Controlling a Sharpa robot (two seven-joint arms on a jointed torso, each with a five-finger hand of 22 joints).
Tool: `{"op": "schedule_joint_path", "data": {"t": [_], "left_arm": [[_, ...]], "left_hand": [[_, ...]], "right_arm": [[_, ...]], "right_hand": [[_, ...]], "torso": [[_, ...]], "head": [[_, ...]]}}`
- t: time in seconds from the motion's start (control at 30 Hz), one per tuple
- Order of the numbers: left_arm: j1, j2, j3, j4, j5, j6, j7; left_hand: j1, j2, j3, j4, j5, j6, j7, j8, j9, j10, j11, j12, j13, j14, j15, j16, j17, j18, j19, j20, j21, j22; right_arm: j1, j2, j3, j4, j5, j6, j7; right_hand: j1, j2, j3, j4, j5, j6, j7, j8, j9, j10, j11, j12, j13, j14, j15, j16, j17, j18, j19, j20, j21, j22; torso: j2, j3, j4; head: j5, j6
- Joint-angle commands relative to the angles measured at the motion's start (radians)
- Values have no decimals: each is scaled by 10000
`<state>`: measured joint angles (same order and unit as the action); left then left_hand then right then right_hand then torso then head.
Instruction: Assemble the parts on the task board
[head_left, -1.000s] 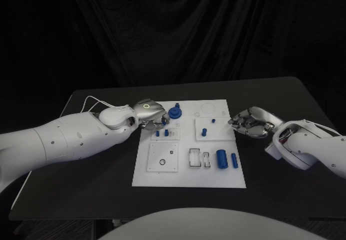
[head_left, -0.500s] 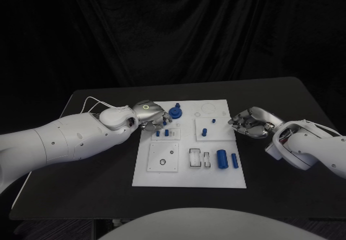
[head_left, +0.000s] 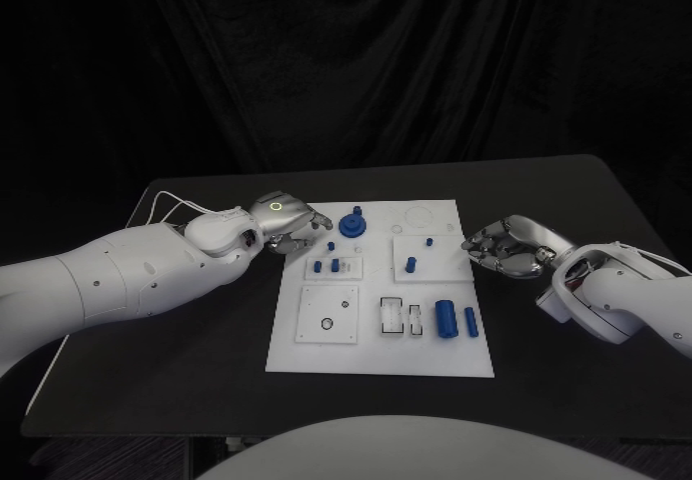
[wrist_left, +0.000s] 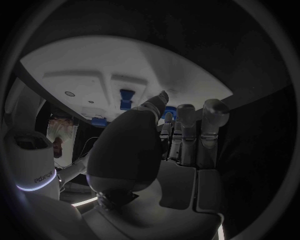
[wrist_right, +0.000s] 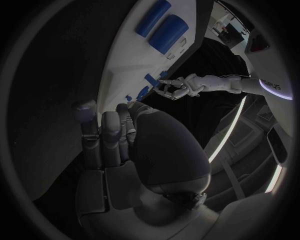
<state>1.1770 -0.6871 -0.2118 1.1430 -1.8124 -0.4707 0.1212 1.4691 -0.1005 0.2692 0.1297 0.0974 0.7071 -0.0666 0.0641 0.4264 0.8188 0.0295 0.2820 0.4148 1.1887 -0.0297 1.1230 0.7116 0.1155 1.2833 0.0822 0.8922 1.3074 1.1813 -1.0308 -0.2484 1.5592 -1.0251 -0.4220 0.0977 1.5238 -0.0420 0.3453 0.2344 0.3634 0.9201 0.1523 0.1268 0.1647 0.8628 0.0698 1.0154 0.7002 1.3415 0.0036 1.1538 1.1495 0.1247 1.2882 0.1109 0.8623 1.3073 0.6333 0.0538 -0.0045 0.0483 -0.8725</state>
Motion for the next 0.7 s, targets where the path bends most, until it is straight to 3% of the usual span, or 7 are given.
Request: {"op": "schedule_joint_path", "data": {"t": [0.03, 0.23, 0.27, 0.3, 0.4, 0.57, 0.7], "left_arm": [[-7, -349, 6, 95, 0, -1386, -330], [-2, -1389, 6, 886, 1968, -2617, 242], [-1, -1615, 6, 1147, 2934, -2661, 655], [-1, -1847, 5, 1436, 4051, -2574, 1161], [0, -2409, 4, 2199, 7424, -1746, 2727], [0, -2869, 4, 2972, 11788, 78, 4542], [0, -3000, 4, 3438, 14637, 1710, 5644]], "left_hand": [[4, -28, -15, -3, 126, 183, 34, 77, -38, -28, -28, 38, 14, -302, -21, -304, -464, 156, -198, 6, -455, 837], [-19, -48, 242, 176, 485, 705, 173, 103, -252, -614, -3, 254, 69, -1840, 103, -1775, -1636, 602, -2245, 174, -4279, -126], [-70, 134, 476, 340, 1668, 583, 1013, 2, -371, -1708, 679, 16, -7, -3710, 694, -2983, -2051, 337, -3562, 410, -5045, -249], [-57, 181, 491, 325, 1686, 563, 1275, -1, -424, -2017, 1014, 116, 33, -4028, 1028, -3185, -2131, 196, -4027, 535, -5271, -239], [-393, 543, 410, 639, 2113, 462, 1603, 7, -592, -2784, 1286, 537, 182, -4713, 1533, -3385, -2264, -79, -4960, 770, -5720, -178], [-538, 948, 72, 1060, 2704, 394, 1473, 25, -779, -3985, 1660, 1309, 359, -6932, 2117, -4269, -2785, -444, -6956, 983, -7012, -571], [-47, 1302, -280, 1187, 3504, 350, 1327, 89, -839, -4769, 1544, 2182, 403, -8092, 1946, -5141, -3576, -319, -7985, 888, -8341, -1729]], "right_arm": [[-10, -126, 7, 205, -10, -66, -102], [307, -468, 9, 786, -32, 157, -522], [443, -485, 9, 887, -100, 233, -659], [608, -480, 9, 980, -228, 337, -822], [1117, -402, 9, 1167, -842, 715, -1334], [1708, -193, 9, 1217, -2336, 1317, -2014], [1952, 63, 10, 1079, -3558, 1753, -2343]], "right_hand": [[11, -1, 82, -24, 35, 55, 12, -34, -11, -127, 28, -147, -76, -113, -4, -87, -48, 97, -88, -32, -115, 473], [-5, -67, 139, -47, -7, 80, 20, -29, -5, -219, 41, -432, -266, -218, 10, -241, -197, 131, -175, -19, -336, 440], [28, -121, 190, -86, -40, 69, 41, -39, -8, -332, 61, -665, -403, -504, 27, -666, -578, 228, -438, -8, -926, 276], [46, -153, 207, -113, -61, 62, 55, -45, -10, -362, 66, -748, -454, -590, 41, -788, -679, 256, -527, -2, -1116, 223], [112, -281, 253, -208, -214, 58, 97, -57, -12, -617, 118, -1102, -653, -867, 83, -1181, -1008, 334, -800, 31, -1692, 63], [138, -364, 257, -316, -432, 245, 88, 48, 59, -799, 159, -1685, -1082, -1059, 118, -1492, -1284, 379, -944, 74, -2077, -30], [160, -382, 211, -397, -583, 172, 47, 34, 114, -836, 117, -2107, -1424, -1190, 91, -1725, -1496, 410, -1006, 65, -2323, -85]], "torso": [[2, -9, 0], [1, -28, 14], [-5, -31, 15], [-6, -36, 15], [-2, -35, -7], [3, -53, -16], [22, -100, 100]], "head": [[198, -1], [482, -1], [529, -1], [576, -1], [672, -1], [664, -1], [414, -1]]}}
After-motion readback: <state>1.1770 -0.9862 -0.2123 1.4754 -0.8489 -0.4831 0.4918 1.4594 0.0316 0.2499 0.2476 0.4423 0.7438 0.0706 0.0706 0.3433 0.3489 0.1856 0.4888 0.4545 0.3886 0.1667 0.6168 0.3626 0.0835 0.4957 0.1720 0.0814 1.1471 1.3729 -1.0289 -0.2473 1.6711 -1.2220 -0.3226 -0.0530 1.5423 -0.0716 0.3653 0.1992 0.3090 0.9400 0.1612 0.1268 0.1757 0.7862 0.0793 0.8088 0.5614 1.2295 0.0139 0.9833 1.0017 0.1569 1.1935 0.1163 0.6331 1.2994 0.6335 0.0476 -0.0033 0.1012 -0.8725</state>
